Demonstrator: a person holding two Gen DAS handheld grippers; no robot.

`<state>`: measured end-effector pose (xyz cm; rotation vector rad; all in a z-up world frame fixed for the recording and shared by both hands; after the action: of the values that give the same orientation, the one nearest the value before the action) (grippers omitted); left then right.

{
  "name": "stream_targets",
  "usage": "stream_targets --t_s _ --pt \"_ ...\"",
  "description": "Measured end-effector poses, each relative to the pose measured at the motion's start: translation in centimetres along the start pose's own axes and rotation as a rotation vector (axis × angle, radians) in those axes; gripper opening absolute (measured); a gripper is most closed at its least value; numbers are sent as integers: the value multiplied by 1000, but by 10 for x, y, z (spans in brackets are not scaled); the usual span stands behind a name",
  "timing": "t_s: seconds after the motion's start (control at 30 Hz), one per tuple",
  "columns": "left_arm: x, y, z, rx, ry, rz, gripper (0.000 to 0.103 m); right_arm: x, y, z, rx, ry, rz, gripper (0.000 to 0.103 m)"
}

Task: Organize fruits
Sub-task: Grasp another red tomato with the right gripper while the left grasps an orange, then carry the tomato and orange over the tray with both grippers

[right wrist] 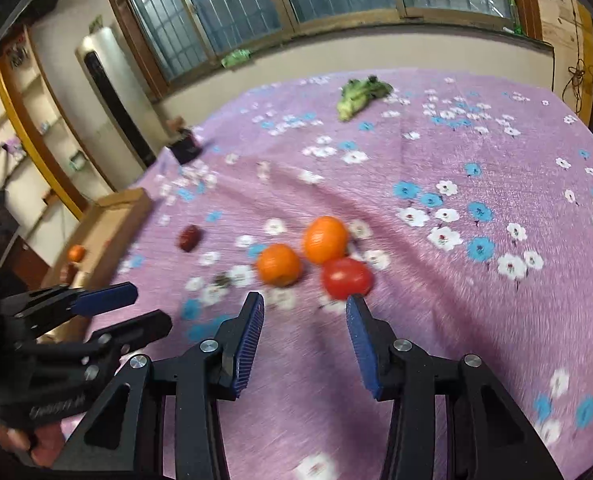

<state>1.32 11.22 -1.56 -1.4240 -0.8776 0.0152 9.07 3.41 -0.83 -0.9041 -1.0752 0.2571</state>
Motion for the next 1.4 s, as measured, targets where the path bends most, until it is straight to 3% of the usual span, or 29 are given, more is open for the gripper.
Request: stream_targets --t_s 0.13,0.2,0.53,0.67,0.73,0.83,1.0,1.2,1.4 --pt "11 20 -18 -9 36 15 50 4 24 -12 -44 -31 47 44" --pt "16 31 -26 -20 51 25 50 3 32 -17 -40 -35 63 34" --pt "31 68 -44 -53 68 21 49 0 -3 -52 45 109 -65 33" --pt "36 71 -54 -63 113 -20 27 3 -8 -44 41 85 -80 33" --pt "38 71 -53 -87 105 -14 26 4 -9 -40 23 69 -86 33" --pt "31 62 -44 -120 78 3 26 3 -11 -40 -4 66 -87 33" --pt "10 33 -16 -82 53 -19 26 -5 -27 -30 -25 85 -119 33" --pt "-5 -7 32 -39 -18 -75 26 -15 -27 12 52 129 -116 33" --pt "-16 -39 69 -5 -59 -143 26 -14 -29 68 94 58 -98 33"
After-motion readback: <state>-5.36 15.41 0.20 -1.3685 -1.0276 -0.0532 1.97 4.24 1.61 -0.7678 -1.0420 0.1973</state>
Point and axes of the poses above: each gripper's, at about its wrist camera, not at the fingertips, and y roughly the way its jaws point, z to its left, x to its top, the point moved 3 cm from there along y, roughly the way its jaws point, and after that the axes turned 9 degrees about -y, right-handed, at the moved point
